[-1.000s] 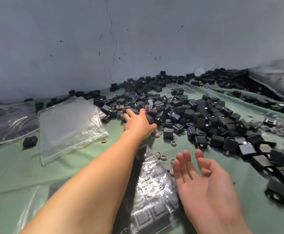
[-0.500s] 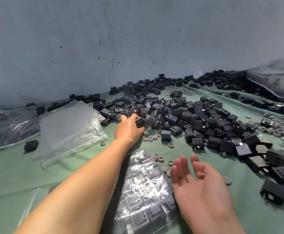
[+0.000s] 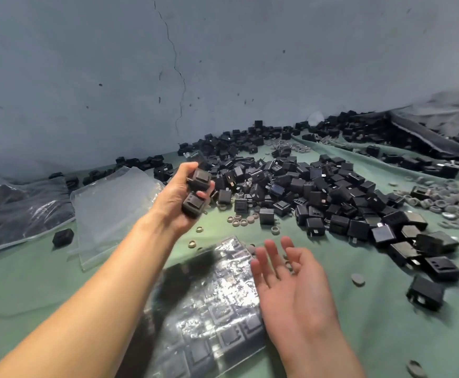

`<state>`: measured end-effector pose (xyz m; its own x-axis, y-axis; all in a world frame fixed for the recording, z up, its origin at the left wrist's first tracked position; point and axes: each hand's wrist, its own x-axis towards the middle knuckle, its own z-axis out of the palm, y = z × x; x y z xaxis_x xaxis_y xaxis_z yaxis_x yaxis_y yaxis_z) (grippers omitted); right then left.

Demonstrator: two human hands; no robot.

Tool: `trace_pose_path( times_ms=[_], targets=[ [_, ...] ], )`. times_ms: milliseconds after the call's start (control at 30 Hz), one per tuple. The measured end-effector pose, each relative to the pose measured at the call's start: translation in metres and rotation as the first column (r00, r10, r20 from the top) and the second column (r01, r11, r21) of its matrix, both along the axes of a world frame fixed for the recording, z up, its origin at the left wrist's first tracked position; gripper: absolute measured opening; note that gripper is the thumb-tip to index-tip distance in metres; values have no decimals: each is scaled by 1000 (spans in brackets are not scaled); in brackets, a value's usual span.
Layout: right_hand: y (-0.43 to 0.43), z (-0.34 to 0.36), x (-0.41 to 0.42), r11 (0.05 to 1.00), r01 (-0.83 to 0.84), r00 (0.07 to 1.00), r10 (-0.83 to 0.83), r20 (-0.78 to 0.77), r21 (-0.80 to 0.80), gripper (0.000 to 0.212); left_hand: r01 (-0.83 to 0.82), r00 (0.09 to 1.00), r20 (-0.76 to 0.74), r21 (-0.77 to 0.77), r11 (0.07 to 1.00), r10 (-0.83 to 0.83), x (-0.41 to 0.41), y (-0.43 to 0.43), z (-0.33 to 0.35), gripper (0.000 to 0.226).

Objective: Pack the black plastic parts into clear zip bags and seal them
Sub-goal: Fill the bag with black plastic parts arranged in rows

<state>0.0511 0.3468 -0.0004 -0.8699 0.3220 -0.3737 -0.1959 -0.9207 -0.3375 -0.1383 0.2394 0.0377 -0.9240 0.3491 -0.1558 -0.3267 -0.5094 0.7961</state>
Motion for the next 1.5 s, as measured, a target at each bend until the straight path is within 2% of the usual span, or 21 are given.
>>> trace_pose_path(
  times_ms=[67,100,167,233,333,367,467,567,700,800,900,1000,1100,1200,1267,1333,1400,1500],
  targets=[
    [-19,4,-2,995,-74,997,74,-6,69,25,44,993,-110,-22,999,-46,47,-2,8,49],
    [-29,7,-2,989,-113,993,114,-9,96,28,10,984,-176,-78,997,-23,72,-5,7,52],
    [-48,13,1,969,-204,976,212,-46,140,35,-196,933,-335,-179,964,128,123,-13,-2,46],
    [-67,17,8,940,-292,948,309,-77,178,38,-416,828,-488,-204,886,276,162,-23,-12,33],
    [-95,21,18,908,-355,921,380,-80,222,48,-540,750,-585,-272,797,309,192,-39,-20,27],
    [-103,22,22,908,-364,917,388,-87,208,45,-567,736,-605,-304,765,305,199,-45,-22,27],
    [-118,24,29,919,-367,918,384,-105,147,33,-591,727,-575,-250,767,374,215,-59,-27,25],
    [-128,14,32,923,-345,930,361,-74,170,43,-587,727,-546,-177,790,417,224,-67,-27,19],
    [-135,13,34,924,-353,928,365,-69,146,42,-561,726,-531,-90,823,437,234,-76,-22,33],
    [-145,13,35,916,-400,916,399,-35,-15,32,-709,634,-446,-7,706,632,236,-86,-20,39],
    [-152,12,36,887,-404,913,407,-37,-222,31,-803,558,-279,57,594,781,231,-107,-16,40],
    [-149,11,37,883,-367,929,365,-64,-292,30,-825,559,-118,18,565,821,226,-139,-15,45],
    [-136,11,37,895,-331,941,338,-31,-298,36,-803,597,-19,-13,596,802,223,-168,-22,44],
    [-121,13,37,918,-299,952,305,-21,-261,43,-720,686,8,-138,680,728,230,-186,-38,36],
    [-113,15,37,932,-268,963,269,-26,-243,46,-660,718,22,-299,689,696,235,-193,-50,33],
    [-108,15,37,944,-246,969,247,-24,-218,48,-587,749,-74,-534,608,658,237,-201,-59,36],
    [-106,14,38,949,-247,969,247,-25,-195,47,-498,822,-229,-732,465,521,241,-207,-61,39],
    [-104,12,39,951,-258,966,259,-17,-168,44,-388,912,-326,-882,266,251,247,-211,-62,64]
  ],
)
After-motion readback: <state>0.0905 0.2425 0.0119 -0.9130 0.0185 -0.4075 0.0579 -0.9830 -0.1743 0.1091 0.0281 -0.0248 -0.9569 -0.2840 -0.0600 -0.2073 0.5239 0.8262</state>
